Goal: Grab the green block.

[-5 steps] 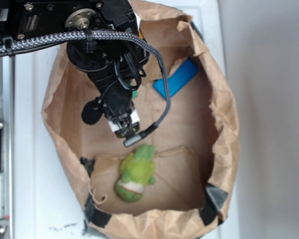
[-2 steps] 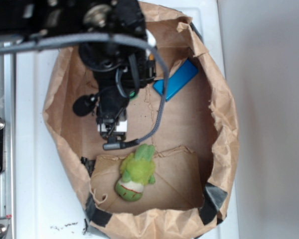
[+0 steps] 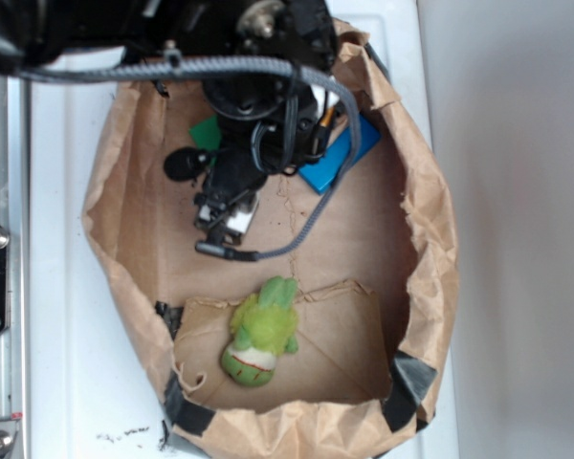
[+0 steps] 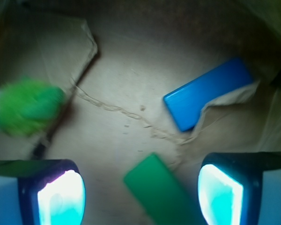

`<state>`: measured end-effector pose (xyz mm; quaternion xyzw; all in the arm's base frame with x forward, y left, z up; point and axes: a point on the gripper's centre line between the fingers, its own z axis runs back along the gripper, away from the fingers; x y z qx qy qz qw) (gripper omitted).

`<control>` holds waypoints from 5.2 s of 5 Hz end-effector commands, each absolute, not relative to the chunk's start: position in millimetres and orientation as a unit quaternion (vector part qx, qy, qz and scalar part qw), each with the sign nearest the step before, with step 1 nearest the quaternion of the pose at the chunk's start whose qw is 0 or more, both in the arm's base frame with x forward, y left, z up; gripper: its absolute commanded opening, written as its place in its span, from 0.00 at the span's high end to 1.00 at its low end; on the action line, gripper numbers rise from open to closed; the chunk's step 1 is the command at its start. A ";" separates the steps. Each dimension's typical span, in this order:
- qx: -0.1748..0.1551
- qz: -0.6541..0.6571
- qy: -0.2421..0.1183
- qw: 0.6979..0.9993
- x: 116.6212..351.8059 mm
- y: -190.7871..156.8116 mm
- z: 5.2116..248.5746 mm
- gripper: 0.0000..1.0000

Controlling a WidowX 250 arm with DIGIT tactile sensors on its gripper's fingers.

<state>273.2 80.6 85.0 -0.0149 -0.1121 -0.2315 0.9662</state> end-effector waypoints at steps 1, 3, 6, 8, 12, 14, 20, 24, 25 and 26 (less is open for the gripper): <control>0.043 -0.296 -0.140 0.944 301.5 95.7 83.6 0.00; 0.054 -0.315 -0.133 0.938 296.5 102.5 69.5 0.00; 0.029 -0.332 -0.090 0.939 281.2 110.5 70.2 0.00; 0.042 -0.334 -0.090 0.937 276.9 107.8 59.1 0.00; 0.021 -0.330 -0.109 0.938 239.9 87.5 29.5 0.00; 0.015 -0.308 -0.108 0.945 237.0 87.6 33.0 1.00; -0.075 -0.086 -0.101 0.988 282.7 83.6 159.6 1.00; 0.023 0.089 -0.164 0.982 268.4 45.9 187.5 1.00; 0.022 0.086 -0.118 0.989 270.2 46.2 194.9 1.00; 0.014 0.088 -0.100 0.991 272.0 47.8 203.1 1.00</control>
